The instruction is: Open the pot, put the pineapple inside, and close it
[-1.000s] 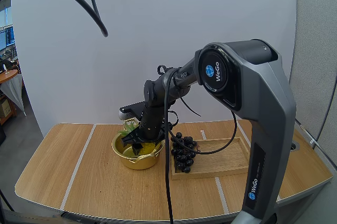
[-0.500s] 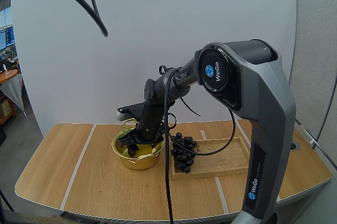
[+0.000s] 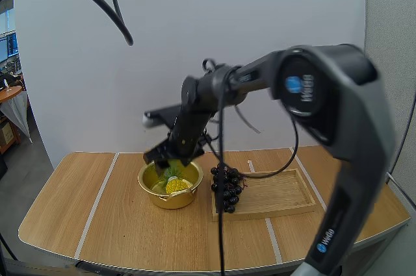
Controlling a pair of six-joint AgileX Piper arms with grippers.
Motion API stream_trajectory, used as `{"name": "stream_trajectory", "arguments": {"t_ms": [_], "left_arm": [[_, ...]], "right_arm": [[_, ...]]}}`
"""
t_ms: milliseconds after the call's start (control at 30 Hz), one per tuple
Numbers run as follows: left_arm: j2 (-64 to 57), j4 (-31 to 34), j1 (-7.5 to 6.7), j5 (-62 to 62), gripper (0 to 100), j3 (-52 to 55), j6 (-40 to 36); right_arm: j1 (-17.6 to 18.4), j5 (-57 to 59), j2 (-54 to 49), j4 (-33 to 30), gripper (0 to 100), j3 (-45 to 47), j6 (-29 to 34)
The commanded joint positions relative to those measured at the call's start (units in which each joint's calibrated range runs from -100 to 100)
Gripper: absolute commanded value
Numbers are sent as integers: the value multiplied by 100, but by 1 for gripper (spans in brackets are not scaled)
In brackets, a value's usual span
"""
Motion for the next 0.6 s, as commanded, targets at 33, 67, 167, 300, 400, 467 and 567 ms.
{"name": "stream_trajectory", "arguments": {"t_ms": [33, 67, 167, 300, 400, 467, 567], "left_arm": [[-51, 41, -7, -188, 0, -50, -16], [-51, 41, -7, -188, 0, -50, -16], [-51, 41, -7, -188, 0, -50, -16], [-51, 41, -7, -188, 0, -50, -16], [-51, 41, -7, -188, 0, -50, -16], [-51, 41, -7, -188, 0, -50, -16], [-51, 41, -7, -188, 0, -50, -16]], "right_arm": [[2, 717, -1540, -69, 100, -29, 79], [2, 733, -1803, -69, 100, -29, 101], [2, 953, -2431, -69, 100, -29, 324], [2, 1220, -3334, -69, 100, 181, 425], [2, 1491, -4057, -69, 100, 500, 453], [2, 1536, -4450, -77, 100, 691, 476], [2, 1615, -5178, -136, 100, 1068, 558]]}}
